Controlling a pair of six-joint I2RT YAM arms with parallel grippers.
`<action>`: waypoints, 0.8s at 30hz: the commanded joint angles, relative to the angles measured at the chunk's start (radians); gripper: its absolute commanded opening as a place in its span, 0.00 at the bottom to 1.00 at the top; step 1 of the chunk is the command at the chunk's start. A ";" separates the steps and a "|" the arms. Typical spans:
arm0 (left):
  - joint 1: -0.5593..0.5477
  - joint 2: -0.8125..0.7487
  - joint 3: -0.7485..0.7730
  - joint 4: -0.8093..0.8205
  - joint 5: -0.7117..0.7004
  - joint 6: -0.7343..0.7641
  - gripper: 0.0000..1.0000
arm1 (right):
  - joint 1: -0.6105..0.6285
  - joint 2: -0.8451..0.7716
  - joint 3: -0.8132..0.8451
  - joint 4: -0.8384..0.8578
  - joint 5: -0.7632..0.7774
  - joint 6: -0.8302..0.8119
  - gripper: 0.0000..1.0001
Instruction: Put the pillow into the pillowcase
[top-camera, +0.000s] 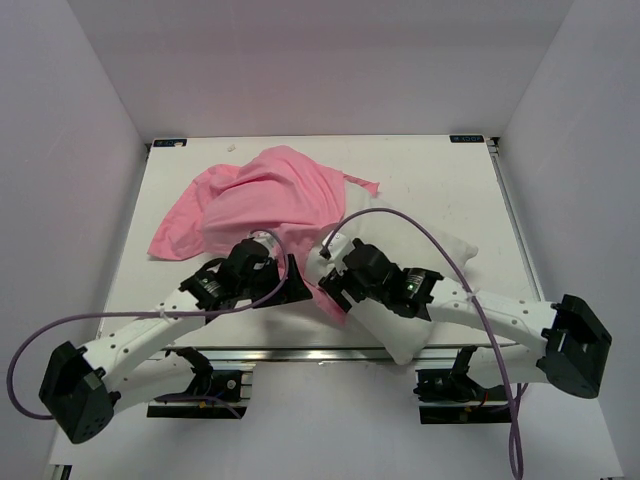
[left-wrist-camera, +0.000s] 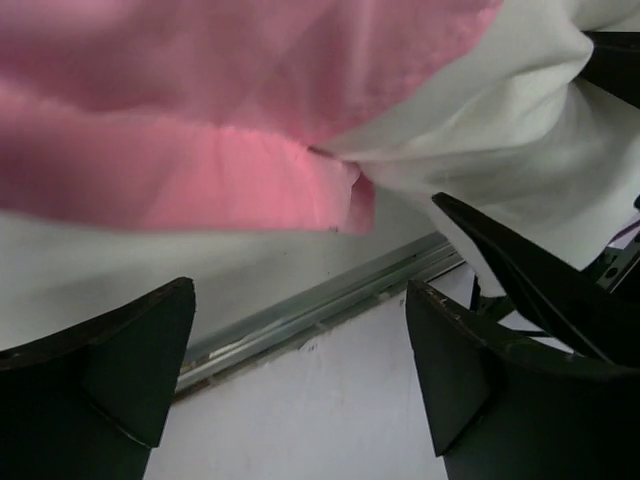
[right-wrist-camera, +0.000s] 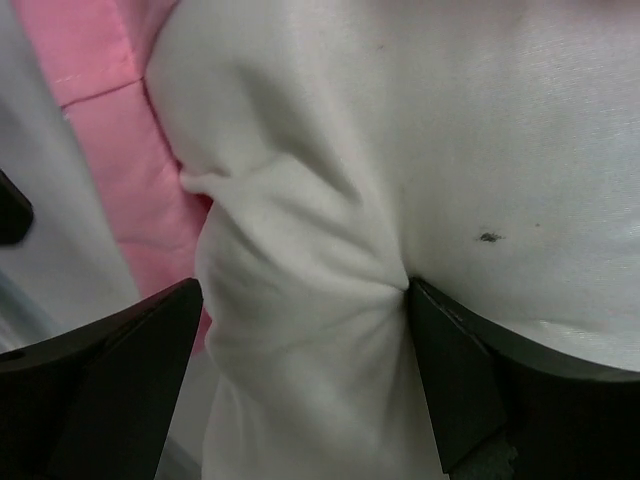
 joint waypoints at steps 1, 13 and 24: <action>-0.003 0.084 -0.010 0.231 0.048 -0.017 0.94 | 0.000 0.053 -0.015 0.105 0.112 0.037 0.88; -0.001 0.231 0.079 0.170 -0.038 -0.006 0.16 | -0.085 0.036 -0.087 0.275 0.022 0.155 0.00; -0.015 0.171 0.312 0.126 0.147 0.120 0.00 | -0.076 0.056 0.040 0.698 0.057 0.192 0.00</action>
